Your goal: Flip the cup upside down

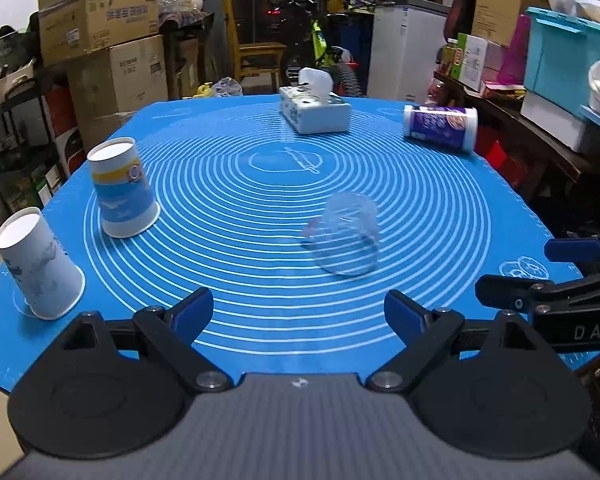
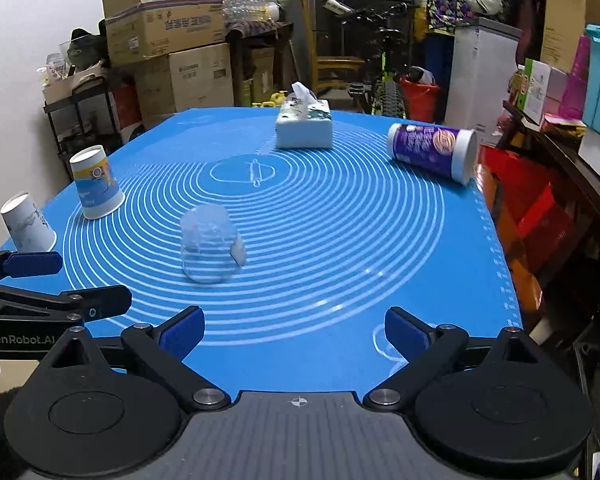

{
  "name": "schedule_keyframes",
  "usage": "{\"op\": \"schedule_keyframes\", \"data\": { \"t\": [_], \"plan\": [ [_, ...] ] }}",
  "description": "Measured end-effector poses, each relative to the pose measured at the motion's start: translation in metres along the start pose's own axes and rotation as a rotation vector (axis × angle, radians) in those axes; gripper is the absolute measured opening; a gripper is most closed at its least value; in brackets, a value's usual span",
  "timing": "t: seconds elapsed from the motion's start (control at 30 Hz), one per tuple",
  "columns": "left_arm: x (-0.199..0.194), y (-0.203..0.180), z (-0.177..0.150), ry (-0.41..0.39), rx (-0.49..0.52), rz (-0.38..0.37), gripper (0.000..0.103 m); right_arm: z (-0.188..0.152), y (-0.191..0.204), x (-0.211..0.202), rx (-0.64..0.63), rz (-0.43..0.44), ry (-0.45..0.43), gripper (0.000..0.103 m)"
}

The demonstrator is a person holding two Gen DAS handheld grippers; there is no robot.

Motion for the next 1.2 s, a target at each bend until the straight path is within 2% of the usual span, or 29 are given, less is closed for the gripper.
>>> {"op": "schedule_keyframes", "data": {
  "t": [0.27,1.2],
  "plan": [
    [-0.002,-0.011,-0.003,0.000,0.019,-0.004,0.092,-0.006,-0.013,-0.003,0.032,-0.003,0.005,0.097],
    [0.002,-0.013,-0.001,0.005,0.022,-0.005,0.092,-0.010,-0.015,0.002,0.045,-0.008,0.021,0.097]
  ]
}}
Point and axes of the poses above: each gripper's, at about its wrist camera, not at the fingertips, and x roughly the way its jaws point, y to its left, z to its top, the point moved 10 cm from there along x, roughly the way its jaws point, and after that the axes turned 13 degrees about y, right-handed, at the moved point
